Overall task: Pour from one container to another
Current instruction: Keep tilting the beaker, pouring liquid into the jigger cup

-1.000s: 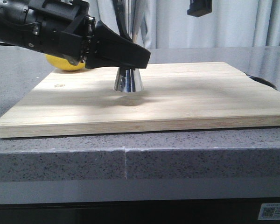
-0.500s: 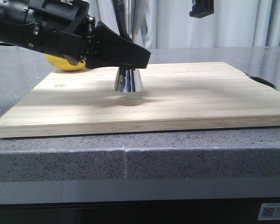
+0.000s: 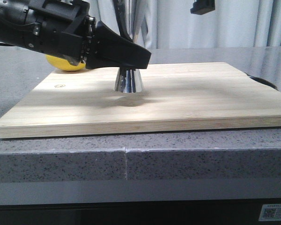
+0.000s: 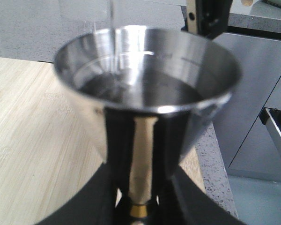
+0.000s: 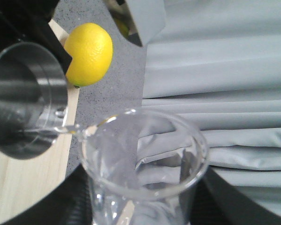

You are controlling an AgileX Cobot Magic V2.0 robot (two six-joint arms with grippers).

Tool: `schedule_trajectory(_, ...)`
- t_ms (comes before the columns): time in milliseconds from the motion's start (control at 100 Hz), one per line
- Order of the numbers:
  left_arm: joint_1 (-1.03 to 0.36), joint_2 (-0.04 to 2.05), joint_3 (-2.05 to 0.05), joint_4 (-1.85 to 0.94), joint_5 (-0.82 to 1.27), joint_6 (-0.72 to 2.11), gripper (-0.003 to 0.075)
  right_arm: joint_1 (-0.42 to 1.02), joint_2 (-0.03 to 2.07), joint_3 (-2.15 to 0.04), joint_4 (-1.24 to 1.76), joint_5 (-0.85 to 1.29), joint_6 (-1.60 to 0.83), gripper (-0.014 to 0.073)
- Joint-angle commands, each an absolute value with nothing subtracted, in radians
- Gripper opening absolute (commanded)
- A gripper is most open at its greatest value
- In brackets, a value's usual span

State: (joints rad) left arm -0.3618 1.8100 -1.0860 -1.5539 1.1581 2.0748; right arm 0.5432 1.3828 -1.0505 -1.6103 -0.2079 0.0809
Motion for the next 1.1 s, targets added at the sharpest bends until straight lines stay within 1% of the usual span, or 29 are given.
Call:
schedule_trajectory(0, -0.372, 1.755, -1.113, -1.622, 1.269, 2.07, -0.0019, 0.541, 1.341, -1.09, -1.607, -0.203, 0.079, 0.0132)
schedule_trajectory(1090, -0.372, 1.755, -1.113, -1.622, 1.269, 2.07, -0.0019, 0.541, 1.341, -1.09, -1.645, -0.199, 0.079, 0.0132)
